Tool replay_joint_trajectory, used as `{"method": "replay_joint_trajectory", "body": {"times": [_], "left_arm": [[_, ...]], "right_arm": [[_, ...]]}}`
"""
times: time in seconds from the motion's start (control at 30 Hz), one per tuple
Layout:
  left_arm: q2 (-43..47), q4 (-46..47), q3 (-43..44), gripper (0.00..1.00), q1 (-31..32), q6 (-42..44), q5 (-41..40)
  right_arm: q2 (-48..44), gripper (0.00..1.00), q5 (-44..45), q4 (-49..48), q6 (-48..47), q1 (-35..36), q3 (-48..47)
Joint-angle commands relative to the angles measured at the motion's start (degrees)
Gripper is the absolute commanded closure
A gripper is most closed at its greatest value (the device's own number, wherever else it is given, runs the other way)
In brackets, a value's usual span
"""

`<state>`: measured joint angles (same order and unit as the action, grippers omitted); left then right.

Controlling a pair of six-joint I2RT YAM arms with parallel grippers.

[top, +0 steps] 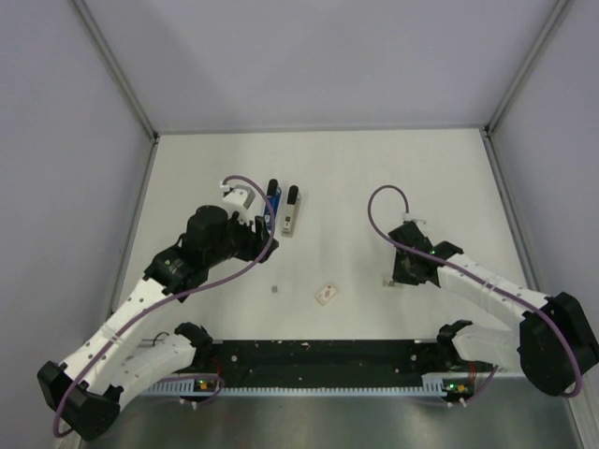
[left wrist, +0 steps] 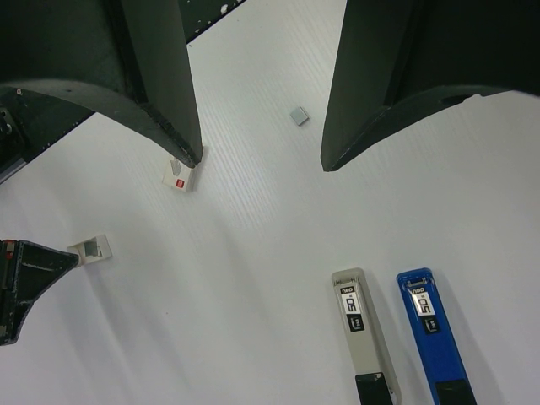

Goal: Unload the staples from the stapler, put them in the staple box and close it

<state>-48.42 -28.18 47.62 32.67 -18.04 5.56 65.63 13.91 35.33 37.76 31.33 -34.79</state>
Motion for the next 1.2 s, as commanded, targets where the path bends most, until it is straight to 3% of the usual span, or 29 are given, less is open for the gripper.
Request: {"method": "replay_joint_trajectory", "body": {"times": [0.0, 0.2, 0.37, 0.7, 1.17], "left_arm": [[0.08, 2.17, 0.29, 0.36, -0.06, 0.55, -0.2], [0.17, 2.26, 0.11, 0.36, -0.06, 0.55, -0.2], [0.17, 2.17, 0.02, 0.35, 0.03, 0.64, -0.2], [0.35, 2.08, 0.02, 0.35, -0.06, 0.64, -0.2], [1.31, 1.64, 0.02, 0.35, -0.15, 0.82, -3.01]], "right_arm": [[0.29, 0.85, 0.77, -2.72, 1.35, -0.48, 0.16], [0.73, 0.81, 1.21, -3.25, 1.7, -0.57, 0.16], [1.08, 0.71, 1.29, -3.51, 2.14, -0.48, 0.24], [-0.06, 0.69, 0.68, -3.52, 1.71, -0.57, -0.72], [3.53, 0.62, -11.18, -8.96, -13.75, 7.16, -8.98]]}}
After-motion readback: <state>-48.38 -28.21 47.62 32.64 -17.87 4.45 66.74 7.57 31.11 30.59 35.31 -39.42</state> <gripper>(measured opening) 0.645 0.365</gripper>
